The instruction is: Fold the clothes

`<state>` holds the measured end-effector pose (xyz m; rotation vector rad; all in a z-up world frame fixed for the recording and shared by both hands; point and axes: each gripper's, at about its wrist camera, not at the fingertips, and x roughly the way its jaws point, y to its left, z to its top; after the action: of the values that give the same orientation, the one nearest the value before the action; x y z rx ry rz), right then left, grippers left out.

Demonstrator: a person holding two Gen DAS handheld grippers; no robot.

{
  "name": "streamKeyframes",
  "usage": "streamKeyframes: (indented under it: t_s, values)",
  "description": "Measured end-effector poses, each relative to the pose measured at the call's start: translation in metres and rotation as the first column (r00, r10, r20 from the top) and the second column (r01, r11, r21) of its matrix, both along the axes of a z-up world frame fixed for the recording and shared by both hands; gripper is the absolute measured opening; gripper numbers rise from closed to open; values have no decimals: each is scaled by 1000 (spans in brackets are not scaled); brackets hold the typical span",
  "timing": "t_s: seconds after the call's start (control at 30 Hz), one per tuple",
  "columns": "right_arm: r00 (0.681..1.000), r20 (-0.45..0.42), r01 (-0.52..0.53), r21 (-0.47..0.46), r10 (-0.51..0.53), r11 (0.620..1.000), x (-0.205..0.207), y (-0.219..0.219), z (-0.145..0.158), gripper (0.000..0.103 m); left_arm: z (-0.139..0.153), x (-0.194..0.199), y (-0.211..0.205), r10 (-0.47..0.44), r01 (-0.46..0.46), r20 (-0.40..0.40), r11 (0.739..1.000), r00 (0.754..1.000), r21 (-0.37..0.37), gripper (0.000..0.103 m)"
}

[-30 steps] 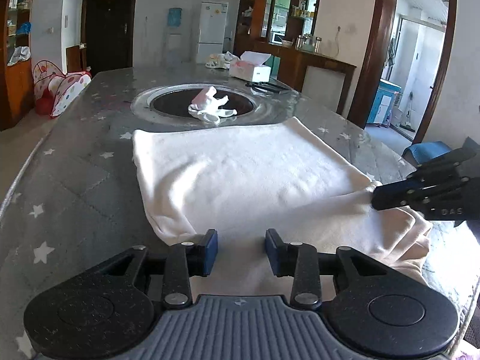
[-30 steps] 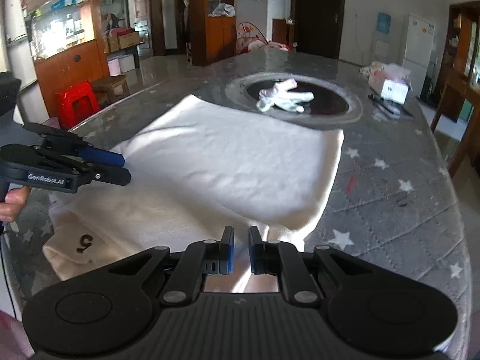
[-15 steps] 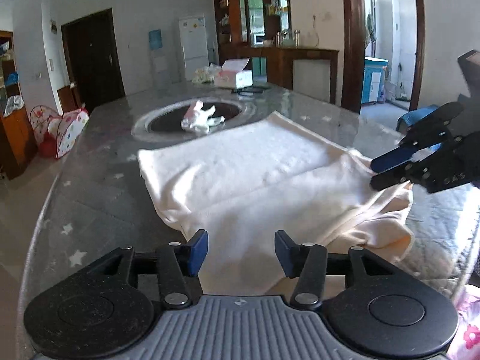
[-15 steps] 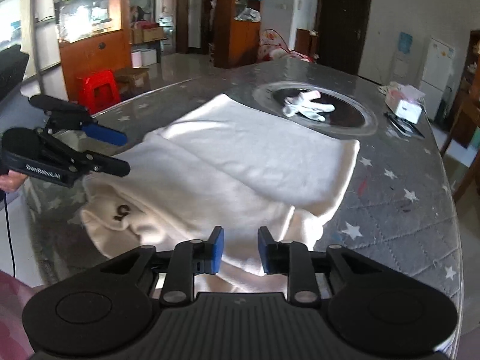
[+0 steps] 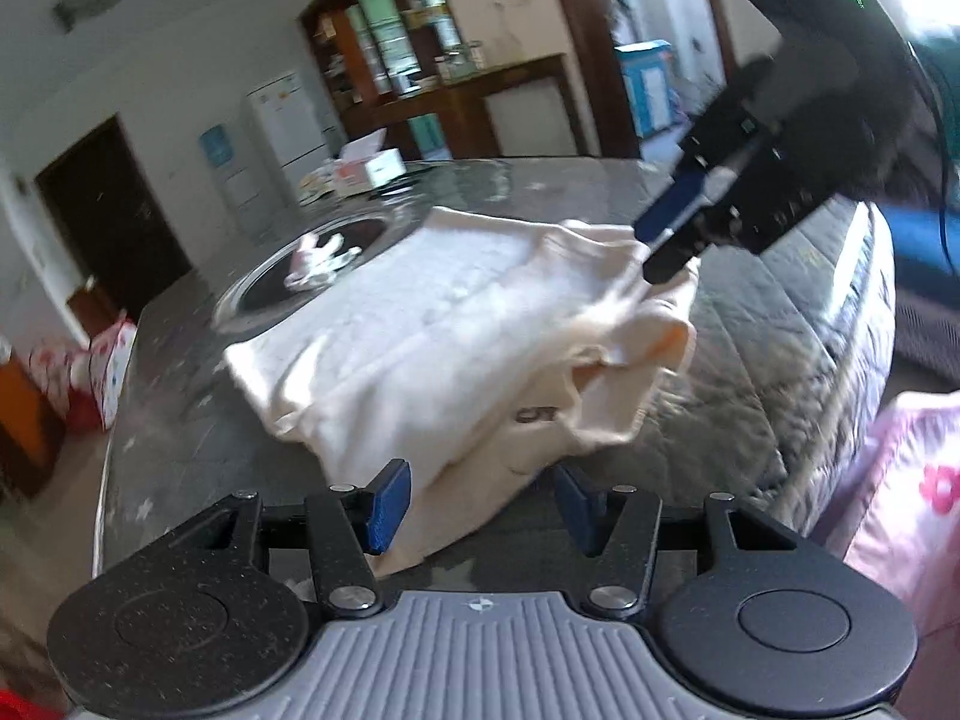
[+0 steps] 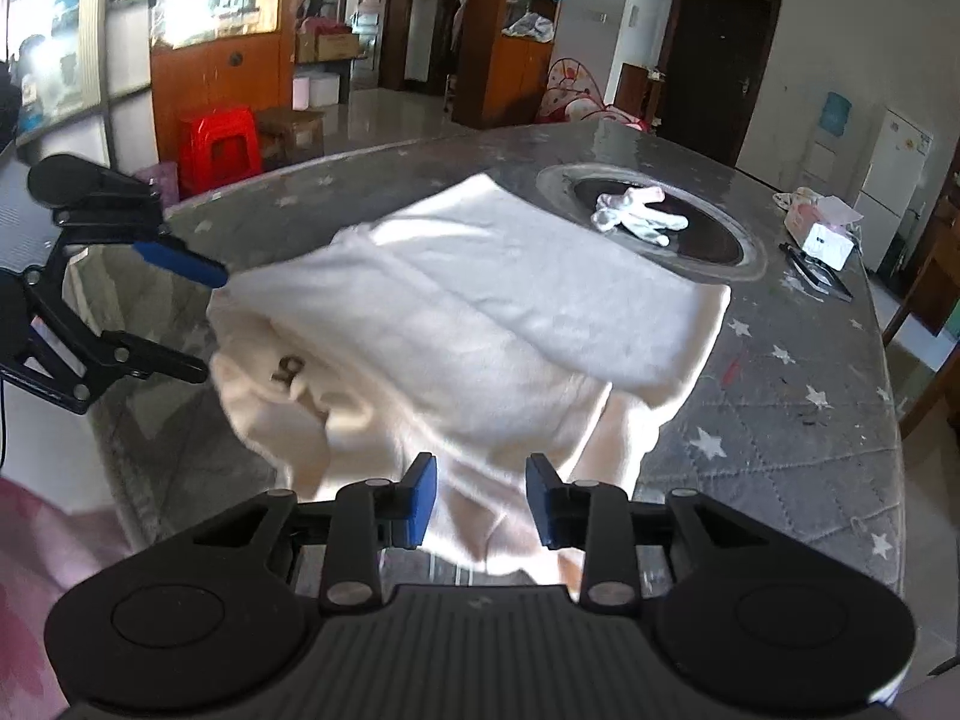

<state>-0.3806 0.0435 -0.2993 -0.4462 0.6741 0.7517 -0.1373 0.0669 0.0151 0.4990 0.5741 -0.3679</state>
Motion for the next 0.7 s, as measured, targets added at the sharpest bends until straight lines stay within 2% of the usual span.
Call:
streamKeyframes:
  t_s: [0.07,0.17,0.27,0.37,0.5,0.6,0.7]
  values:
    - [1000,4,-12,-18,12,1000,-6,-2,-1,38,-6,-1,-9,-32,30,27,999,999,39,57]
    - [999,20,-29,-46,30,999,-15,-4,-1,42,-13,2,-18,-67,65,51,997,996,51,55]
    - [998,37,-53,-72,56,996,-23,-4,-4,48,-14,8,-19,-59,58,55,998,997,22,26]
    - [993,67,-92,-108,100,990,-32,-2,-9,54,-6,17,-13,-24,26,54,999,998,-45,15]
    - [982,112,-135,-128,149,983,-38,5,-17,58,11,34,-2,21,-14,42,989,999,-148,12]
    - [977,146,-142,-105,157,984,-32,11,-19,58,16,48,2,31,-26,23,981,999,-190,12]
    - [979,143,-137,-64,145,989,-18,18,-21,56,18,58,5,32,-31,3,976,999,-215,13]
